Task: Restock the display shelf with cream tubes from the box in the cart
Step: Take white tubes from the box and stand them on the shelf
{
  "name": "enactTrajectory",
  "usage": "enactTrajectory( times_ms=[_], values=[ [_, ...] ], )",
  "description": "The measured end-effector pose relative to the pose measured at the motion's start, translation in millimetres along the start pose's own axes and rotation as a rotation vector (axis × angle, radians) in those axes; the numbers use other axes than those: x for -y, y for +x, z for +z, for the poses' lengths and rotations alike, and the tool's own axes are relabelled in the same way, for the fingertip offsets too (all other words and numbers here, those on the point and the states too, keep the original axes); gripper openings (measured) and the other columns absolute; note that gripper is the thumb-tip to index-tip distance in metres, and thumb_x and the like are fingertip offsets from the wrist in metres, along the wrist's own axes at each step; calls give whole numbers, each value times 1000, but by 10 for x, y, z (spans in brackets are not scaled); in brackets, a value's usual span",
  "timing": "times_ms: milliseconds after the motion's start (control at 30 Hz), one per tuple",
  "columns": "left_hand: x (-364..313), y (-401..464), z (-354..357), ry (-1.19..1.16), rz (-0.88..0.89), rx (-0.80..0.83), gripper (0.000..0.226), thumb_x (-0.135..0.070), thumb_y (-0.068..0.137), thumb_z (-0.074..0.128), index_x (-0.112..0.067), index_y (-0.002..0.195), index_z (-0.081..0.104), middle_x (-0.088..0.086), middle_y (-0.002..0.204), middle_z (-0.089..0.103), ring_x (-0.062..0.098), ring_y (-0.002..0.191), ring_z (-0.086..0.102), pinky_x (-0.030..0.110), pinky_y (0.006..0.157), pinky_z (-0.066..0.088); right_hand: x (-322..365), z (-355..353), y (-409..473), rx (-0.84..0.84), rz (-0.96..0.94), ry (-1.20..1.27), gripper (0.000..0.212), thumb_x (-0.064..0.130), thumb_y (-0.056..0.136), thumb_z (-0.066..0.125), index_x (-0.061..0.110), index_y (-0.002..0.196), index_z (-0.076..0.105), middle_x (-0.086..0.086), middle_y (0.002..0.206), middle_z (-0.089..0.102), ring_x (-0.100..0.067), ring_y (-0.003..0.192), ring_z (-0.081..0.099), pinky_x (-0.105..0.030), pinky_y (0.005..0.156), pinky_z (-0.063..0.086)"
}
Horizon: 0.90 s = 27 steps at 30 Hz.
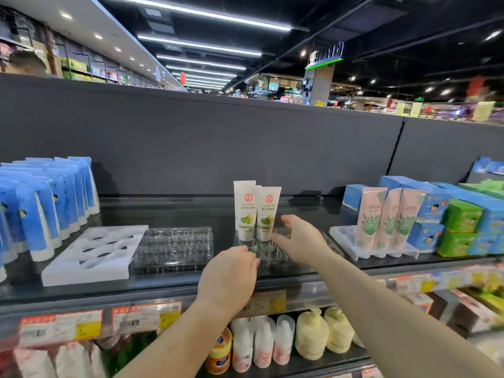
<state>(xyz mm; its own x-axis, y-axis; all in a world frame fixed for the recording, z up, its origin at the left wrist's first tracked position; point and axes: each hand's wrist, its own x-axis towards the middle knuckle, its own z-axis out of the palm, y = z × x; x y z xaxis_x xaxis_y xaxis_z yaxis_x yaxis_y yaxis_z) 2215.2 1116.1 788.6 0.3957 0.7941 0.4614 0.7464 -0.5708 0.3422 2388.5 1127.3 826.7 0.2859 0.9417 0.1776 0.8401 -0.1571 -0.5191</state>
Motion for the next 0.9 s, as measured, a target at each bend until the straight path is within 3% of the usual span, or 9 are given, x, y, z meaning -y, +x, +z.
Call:
enactTrajectory(
  times_ms=[100,233,400,500,767,900],
  values=[
    [-34,-24,-62,-45,1,37,33,-36,100,39,-23,119,62,-7,115,63,13,104,59,31,88,51,-37,29,-286,-43,13,-93,62,50,92,53,25,146,35,2,146,46,-21,135,42,-42,107,42],
    [-114,-180,-268,-95,23,58,35,-36,98,46,-23,129,54,-6,128,59,14,116,54,32,95,46,36,23,-632,-63,14,-149,55,49,96,46,26,145,37,3,151,39,-22,146,22,-43,115,25],
    [-197,-710,-593,70,-1,92,46,-41,99,44,-23,141,44,-3,142,48,16,132,41,33,110,31,226,58,-1071,-35,-107,-206,54,47,99,39,25,148,34,2,155,32,-22,147,17,-43,119,15],
    [-193,-1141,-758,130,-79,69,45,-42,97,45,-24,139,45,-3,142,47,17,133,39,34,111,30,375,179,-1373,27,-215,-188,53,48,99,37,26,147,34,4,155,31,-21,147,16,-45,120,15],
    [444,-2392,-1165,284,-349,150,66,-53,96,37,-25,153,18,0,162,12,21,149,7,39,121,9,1061,803,-2260,203,-441,-142,55,48,101,32,26,151,28,3,159,23,-21,149,10,-41,121,11],
    [840,-2995,-1580,335,-502,125,67,-55,96,36,-26,154,16,0,161,14,23,149,9,42,121,9,1631,1185,-2632,278,-543,-139,55,49,101,30,26,151,27,1,160,21,-24,148,10,-43,119,11]
  ],
)
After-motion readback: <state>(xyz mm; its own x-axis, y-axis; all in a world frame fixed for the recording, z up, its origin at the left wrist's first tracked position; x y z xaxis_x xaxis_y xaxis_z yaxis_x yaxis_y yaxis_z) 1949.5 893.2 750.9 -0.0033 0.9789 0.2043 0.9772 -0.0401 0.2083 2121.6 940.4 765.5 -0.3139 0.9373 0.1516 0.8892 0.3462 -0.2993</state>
